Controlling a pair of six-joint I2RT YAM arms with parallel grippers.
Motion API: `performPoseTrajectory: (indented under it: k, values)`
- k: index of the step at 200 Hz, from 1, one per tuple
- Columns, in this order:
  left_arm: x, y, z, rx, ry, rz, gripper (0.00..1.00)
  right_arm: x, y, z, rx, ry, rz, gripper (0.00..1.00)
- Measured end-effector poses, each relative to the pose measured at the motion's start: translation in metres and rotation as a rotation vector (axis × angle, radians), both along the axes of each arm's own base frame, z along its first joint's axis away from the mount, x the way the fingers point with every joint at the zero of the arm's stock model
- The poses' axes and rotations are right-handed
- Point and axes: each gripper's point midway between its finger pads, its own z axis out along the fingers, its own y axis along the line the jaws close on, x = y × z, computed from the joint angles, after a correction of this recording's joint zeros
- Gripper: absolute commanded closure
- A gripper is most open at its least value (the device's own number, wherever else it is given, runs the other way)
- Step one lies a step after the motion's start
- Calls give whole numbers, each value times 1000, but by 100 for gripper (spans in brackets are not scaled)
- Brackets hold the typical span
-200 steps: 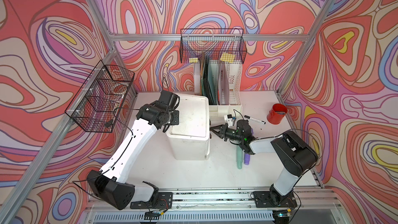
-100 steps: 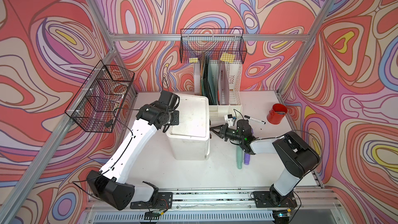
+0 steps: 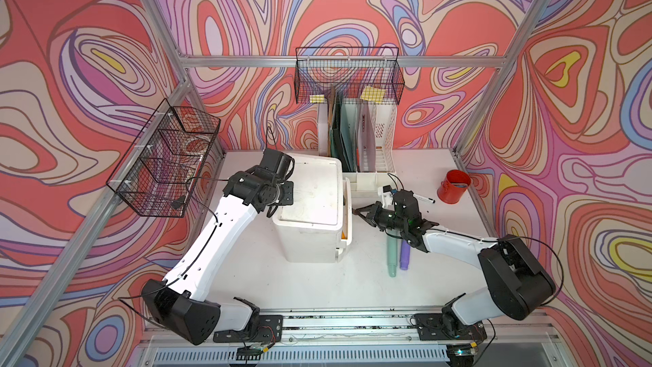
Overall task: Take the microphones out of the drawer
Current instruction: Open the drawer in the storage box.
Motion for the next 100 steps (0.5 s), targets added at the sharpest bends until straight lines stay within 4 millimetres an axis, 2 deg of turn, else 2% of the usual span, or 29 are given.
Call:
performPoseTrajectory:
  k: [100]
  values:
    - [0, -1, 0, -1, -3, -5, 100, 3, -46, 4, -314, 8, -105, 100]
